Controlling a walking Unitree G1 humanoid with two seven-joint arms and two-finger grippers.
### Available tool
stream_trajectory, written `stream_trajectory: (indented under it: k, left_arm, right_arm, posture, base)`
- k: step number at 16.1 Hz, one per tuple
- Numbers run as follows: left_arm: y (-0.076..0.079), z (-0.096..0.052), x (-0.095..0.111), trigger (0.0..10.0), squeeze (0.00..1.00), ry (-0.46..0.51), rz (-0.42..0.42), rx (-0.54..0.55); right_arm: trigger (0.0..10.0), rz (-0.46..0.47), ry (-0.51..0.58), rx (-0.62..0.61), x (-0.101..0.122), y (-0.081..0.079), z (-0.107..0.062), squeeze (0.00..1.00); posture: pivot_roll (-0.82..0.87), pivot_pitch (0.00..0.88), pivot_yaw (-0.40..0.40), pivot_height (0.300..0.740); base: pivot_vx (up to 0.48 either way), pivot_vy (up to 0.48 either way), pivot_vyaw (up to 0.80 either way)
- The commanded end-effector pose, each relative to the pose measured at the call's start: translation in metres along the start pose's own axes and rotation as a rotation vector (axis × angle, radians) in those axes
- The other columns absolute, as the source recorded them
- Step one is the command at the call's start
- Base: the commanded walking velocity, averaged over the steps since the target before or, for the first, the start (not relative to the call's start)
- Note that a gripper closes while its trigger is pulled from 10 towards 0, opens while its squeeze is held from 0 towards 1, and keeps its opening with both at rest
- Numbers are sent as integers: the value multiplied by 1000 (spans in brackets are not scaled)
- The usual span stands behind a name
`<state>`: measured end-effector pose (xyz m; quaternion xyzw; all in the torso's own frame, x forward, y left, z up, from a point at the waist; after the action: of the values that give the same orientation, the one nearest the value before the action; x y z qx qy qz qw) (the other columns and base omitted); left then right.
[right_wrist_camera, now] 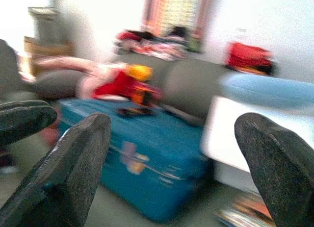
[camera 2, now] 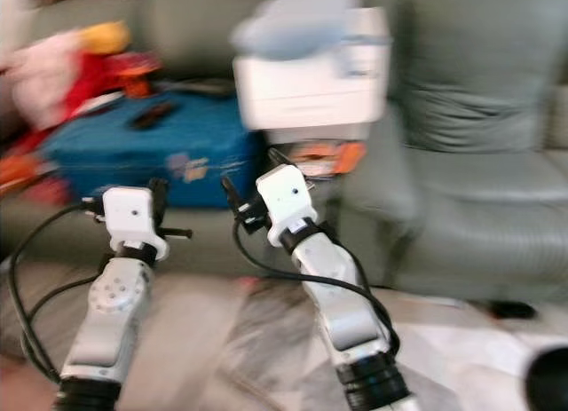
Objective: Picking trash to rubbish bin
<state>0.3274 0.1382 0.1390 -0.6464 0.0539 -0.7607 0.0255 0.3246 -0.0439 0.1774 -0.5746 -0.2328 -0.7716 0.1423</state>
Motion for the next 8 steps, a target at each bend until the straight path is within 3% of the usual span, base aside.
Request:
stream_trajectory:
  k: [1,6,8]
  left_arm:
    - [0,2,5,10000,0,16,18,-11]
    - [-2,2,3,10000,0,11,21,-9]
    - [-2,2,1,10000,0,3,24,-7]
  right_arm:
    - [10000,6,1,-11,1,3,2,0]
    - [10000,5,3,-8,1,2,3,0]
    - [10000,0,13,7,2,0,3,0]
  posture:
    - [-4,10,41,740]
    - [0,6,39,740]
    - [0,6,39,740]
  base:
    - [364,0,-769]
    - [359,0,-765]
    - [148,0,0]
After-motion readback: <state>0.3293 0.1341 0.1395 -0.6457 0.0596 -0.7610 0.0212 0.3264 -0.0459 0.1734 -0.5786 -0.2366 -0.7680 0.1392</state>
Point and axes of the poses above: a point about 5 cm out from each wrist's last joint towards the gripper, its own z axis pointing out of the wrist towards the gripper, its own x axis along the axis of the wrist's last joint, y = z × x, the point moved 3 cm from there along z, pointing out of the wrist towards the gripper, and after that the axes turned 1 degree about z, right-handed, at the moved point
